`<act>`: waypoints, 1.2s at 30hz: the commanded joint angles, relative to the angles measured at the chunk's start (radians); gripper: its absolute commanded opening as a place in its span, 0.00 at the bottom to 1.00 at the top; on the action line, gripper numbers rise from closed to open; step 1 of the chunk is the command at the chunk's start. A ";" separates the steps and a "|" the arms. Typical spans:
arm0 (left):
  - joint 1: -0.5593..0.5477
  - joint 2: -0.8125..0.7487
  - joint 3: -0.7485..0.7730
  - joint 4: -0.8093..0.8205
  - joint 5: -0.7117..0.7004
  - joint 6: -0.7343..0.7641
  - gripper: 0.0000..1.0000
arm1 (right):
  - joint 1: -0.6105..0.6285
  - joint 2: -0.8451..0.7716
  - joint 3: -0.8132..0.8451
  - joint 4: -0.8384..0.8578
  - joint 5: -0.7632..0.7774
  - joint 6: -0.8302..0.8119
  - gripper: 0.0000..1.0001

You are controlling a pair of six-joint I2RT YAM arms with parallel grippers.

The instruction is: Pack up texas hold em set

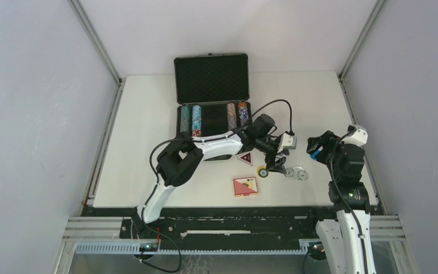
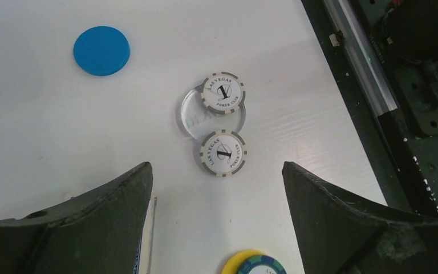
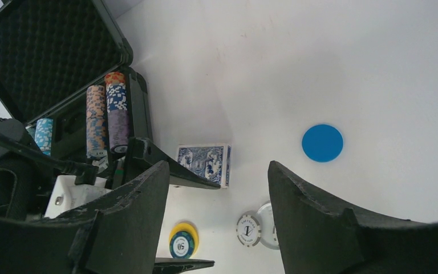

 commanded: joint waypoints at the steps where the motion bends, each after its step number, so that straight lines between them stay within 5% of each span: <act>1: -0.028 0.010 -0.007 0.124 0.004 -0.095 0.88 | -0.004 -0.009 0.002 0.048 -0.010 -0.008 0.72; 26: -0.041 -0.002 -0.159 0.313 -0.142 -0.108 0.90 | -0.001 -0.107 -0.007 0.062 0.013 0.008 0.71; 36: -0.040 0.032 -0.140 0.332 -0.155 -0.100 0.90 | 0.000 -0.136 -0.008 0.056 0.056 0.044 0.63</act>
